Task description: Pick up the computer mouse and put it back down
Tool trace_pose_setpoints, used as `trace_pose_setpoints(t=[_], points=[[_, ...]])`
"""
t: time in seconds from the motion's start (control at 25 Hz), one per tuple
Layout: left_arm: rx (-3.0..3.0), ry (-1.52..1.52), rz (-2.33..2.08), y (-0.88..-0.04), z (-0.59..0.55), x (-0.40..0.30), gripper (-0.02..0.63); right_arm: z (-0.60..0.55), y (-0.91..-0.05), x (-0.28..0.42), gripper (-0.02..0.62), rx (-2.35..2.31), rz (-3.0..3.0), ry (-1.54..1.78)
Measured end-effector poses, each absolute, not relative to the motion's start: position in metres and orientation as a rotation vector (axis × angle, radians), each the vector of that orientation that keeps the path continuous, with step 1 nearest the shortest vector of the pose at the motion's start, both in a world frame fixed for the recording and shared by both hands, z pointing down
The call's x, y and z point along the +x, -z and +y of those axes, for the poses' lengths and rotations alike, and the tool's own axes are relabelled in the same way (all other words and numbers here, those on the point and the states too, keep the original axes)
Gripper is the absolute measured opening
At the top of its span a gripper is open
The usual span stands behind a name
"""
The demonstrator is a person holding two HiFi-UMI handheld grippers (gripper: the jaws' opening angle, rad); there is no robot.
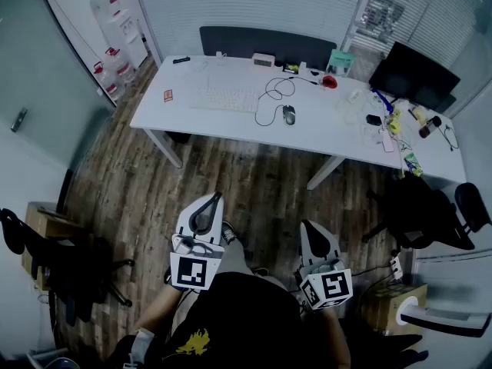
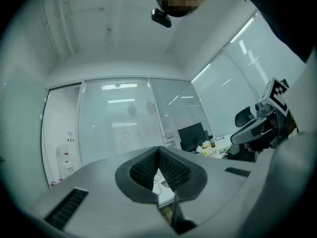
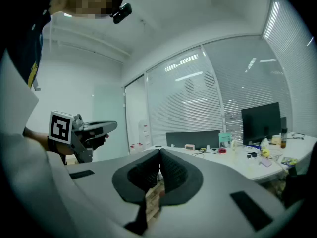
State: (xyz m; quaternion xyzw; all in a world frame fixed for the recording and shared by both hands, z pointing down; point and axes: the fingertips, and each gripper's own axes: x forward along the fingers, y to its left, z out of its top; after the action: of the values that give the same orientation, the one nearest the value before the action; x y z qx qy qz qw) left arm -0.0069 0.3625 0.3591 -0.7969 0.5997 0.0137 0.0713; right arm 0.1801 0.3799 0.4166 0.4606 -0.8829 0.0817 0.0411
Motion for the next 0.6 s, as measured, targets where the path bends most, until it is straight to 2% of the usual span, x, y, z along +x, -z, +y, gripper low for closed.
trace_pose_setpoints(t=[0.4, 0.6], points=[[-2.441, 0.038, 1.715, -0.362, 0.358, 0.032, 0.011, 0.377, -0.403, 0.231, 0.016, 1.569, -2.676, -0.175], [-2.442, -0.009, 1.747, -0.358, 0.347, 0.027, 0.011, 0.361, -0.398, 0.235, 0.018, 1.607, -2.677, -0.133]])
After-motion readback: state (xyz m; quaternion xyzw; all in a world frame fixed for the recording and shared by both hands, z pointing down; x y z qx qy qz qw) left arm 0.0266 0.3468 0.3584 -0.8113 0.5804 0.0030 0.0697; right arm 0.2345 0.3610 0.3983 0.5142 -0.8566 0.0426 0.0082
